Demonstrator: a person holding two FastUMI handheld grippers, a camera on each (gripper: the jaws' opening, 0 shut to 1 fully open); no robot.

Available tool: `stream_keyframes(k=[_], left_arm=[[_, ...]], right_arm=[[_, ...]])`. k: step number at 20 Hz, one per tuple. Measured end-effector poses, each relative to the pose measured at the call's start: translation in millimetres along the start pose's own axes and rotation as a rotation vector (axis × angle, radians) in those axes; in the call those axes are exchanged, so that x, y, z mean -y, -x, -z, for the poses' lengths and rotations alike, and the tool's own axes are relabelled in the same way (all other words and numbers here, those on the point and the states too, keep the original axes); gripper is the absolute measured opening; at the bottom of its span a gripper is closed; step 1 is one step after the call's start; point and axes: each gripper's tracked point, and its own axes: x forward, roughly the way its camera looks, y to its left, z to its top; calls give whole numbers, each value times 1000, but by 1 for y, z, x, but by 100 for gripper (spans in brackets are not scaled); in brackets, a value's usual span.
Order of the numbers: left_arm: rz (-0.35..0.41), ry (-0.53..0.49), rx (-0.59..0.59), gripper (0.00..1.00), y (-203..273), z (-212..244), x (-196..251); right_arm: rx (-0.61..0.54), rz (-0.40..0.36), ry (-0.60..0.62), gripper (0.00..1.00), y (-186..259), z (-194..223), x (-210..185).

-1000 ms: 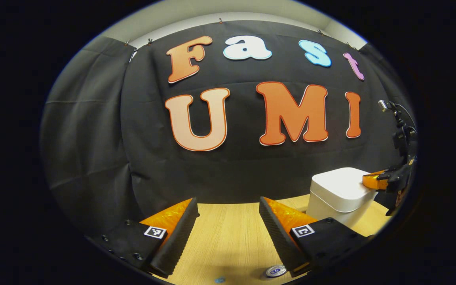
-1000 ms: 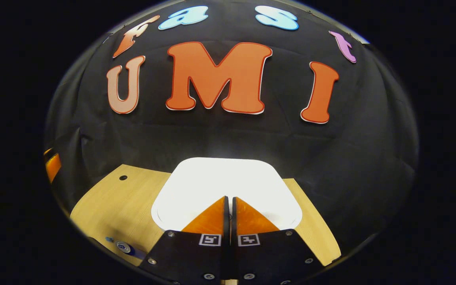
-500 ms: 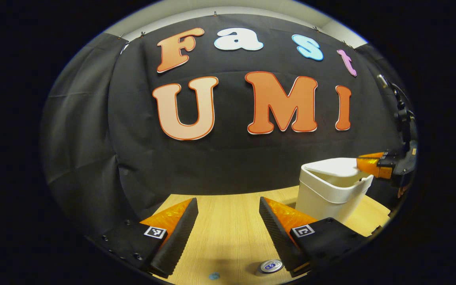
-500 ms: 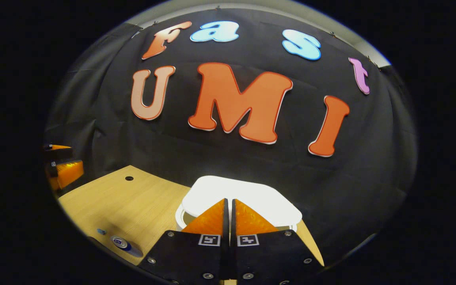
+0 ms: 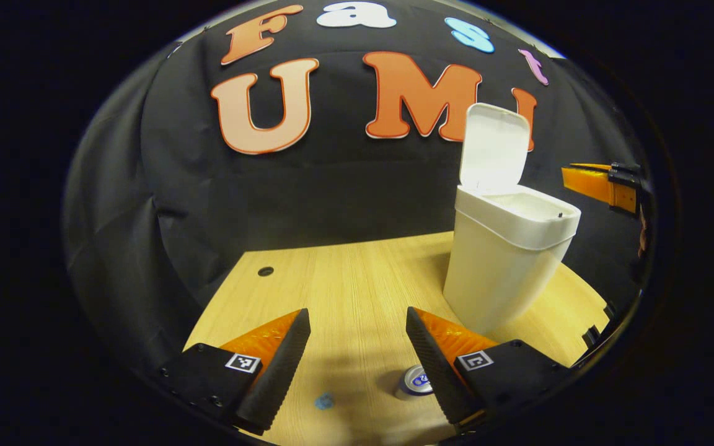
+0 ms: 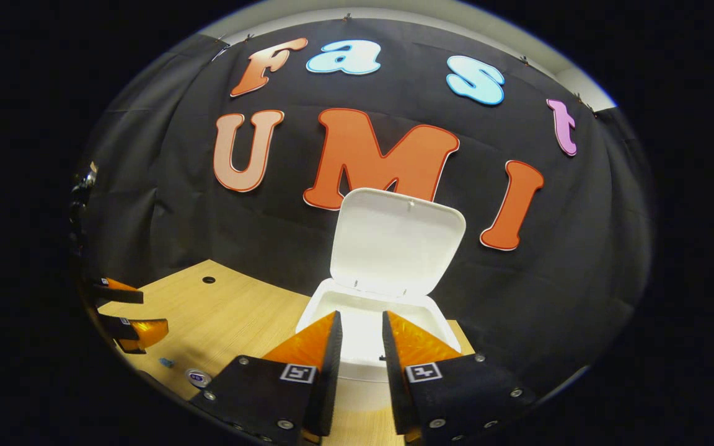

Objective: Press the lid of the desktop garbage bin to open it, pick up the crumpled paper on the desktop and throw it into the bin, then pick up the pop can on the desktop and drop it into the bin, and finally close the garbage bin lid.

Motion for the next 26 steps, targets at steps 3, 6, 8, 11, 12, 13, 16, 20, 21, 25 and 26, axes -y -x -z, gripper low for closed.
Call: stream_keyframes(k=[3, 6, 8, 11, 12, 13, 16, 20, 21, 25, 26], left_arm=[[7, 3, -68, 99, -6, 27, -3], [13, -2, -166, 98, -7, 67, -8], [20, 4, -210, 100, -7, 84, -9], [45, 39, -288, 100, -2, 105, -6], [53, 55, -316, 99, 1, 110, -5], [64, 77, -351, 99, 3, 118, -6], [73, 97, -404, 100, 0, 136, -7], [99, 118, -493, 97, -5, 163, -5], [102, 112, -510, 98, -6, 168, -6], [129, 86, -568, 96, -9, 189, -4], [133, 87, -583, 96, -9, 196, -1]], right_arm=[[-24, 0, -14, 58, 7, 9, -4], [-55, 5, -21, 69, 16, 22, -8], [-68, 6, -30, 72, 20, 27, -11], [-88, 12, -36, 78, 23, 32, -15], [-97, 15, -41, 80, 25, 36, -17], [-106, 17, -47, 81, 27, 39, -20], [-122, 23, -49, 82, 32, 46, -25], [-149, 41, -63, 82, 41, 58, -31], [-157, 48, -68, 82, 42, 61, -32], [-200, 72, -94, 82, 51, 77, -36], [-209, 80, -97, 82, 53, 80, -37]])
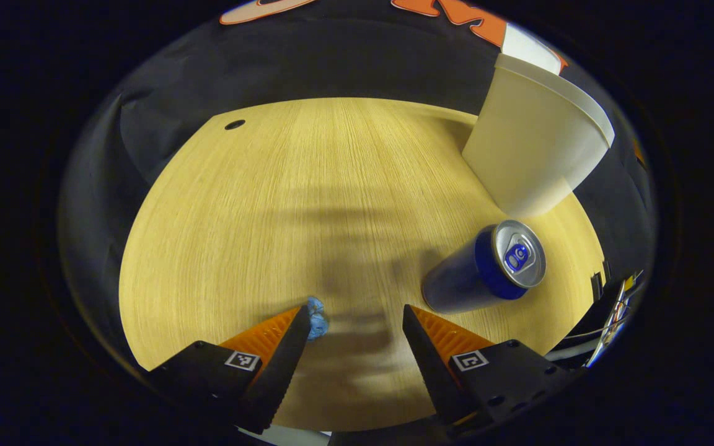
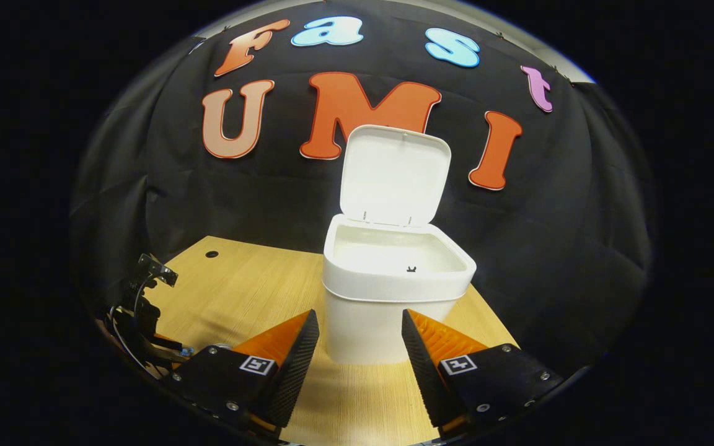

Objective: Press the lid of the desktop garbage bin to open it, pick up the crumpled paper on the desktop and throw it into the bin, then pick up the pop can on the desktop and drop it into the bin, and finally close the garbage bin lid.

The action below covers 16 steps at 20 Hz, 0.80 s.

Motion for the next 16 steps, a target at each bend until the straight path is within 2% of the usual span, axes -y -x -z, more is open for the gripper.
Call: stream_keyframes(k=[2, 6, 10, 13, 16], left_arm=[[-8, -12, -15, 94, -3, 4, -2], [-17, -39, -11, 98, 2, -16, -10], [-34, -23, -21, 95, 0, -22, -29], [-60, -21, -41, 99, -7, -25, -46], [-64, 11, -74, 97, -12, -24, -58]], right_arm=[[-17, 15, -5, 82, 3, 6, 1], [-46, 36, -25, 82, 6, 20, 2], [-67, 44, -52, 82, 7, 31, 1], [-86, 47, -93, 82, 3, 42, 2], [-94, 49, -129, 82, 0, 44, 3]])
